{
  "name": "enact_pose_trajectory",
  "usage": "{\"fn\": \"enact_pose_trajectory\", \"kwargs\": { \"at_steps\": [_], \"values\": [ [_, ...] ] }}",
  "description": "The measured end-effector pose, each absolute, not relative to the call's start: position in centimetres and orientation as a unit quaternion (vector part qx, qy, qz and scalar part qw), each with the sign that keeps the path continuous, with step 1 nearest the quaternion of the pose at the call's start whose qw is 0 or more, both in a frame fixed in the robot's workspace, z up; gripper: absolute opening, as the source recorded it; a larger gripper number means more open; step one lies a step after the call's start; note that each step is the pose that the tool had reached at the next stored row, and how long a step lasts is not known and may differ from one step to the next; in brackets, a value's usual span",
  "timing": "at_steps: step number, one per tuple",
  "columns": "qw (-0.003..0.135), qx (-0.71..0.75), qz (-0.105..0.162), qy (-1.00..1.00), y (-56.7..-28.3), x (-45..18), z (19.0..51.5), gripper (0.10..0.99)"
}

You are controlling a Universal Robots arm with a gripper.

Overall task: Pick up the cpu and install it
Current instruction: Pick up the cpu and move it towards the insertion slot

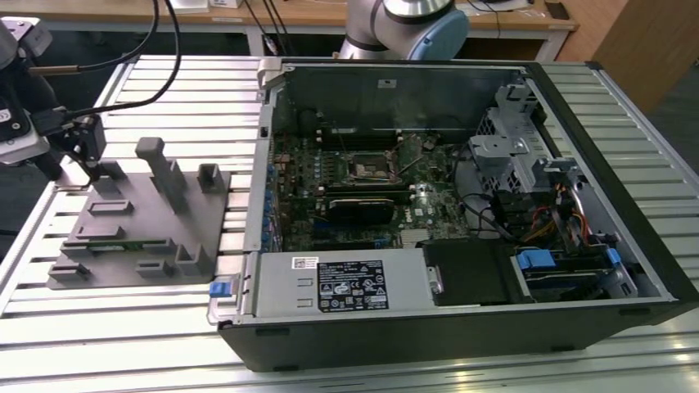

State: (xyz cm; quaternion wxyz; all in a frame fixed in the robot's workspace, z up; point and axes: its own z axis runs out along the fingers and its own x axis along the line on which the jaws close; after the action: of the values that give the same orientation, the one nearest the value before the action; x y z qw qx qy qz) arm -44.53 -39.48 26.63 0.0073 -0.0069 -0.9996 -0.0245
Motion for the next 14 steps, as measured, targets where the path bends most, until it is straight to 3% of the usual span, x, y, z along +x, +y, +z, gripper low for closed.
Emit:
{"fn": "enact_pose_trajectory", "kwargs": {
  "at_steps": [14],
  "values": [
    [0.007,-0.007,-0.024,-1.000,-39.3,-44.5,27.8,0.541]
  ]
}}
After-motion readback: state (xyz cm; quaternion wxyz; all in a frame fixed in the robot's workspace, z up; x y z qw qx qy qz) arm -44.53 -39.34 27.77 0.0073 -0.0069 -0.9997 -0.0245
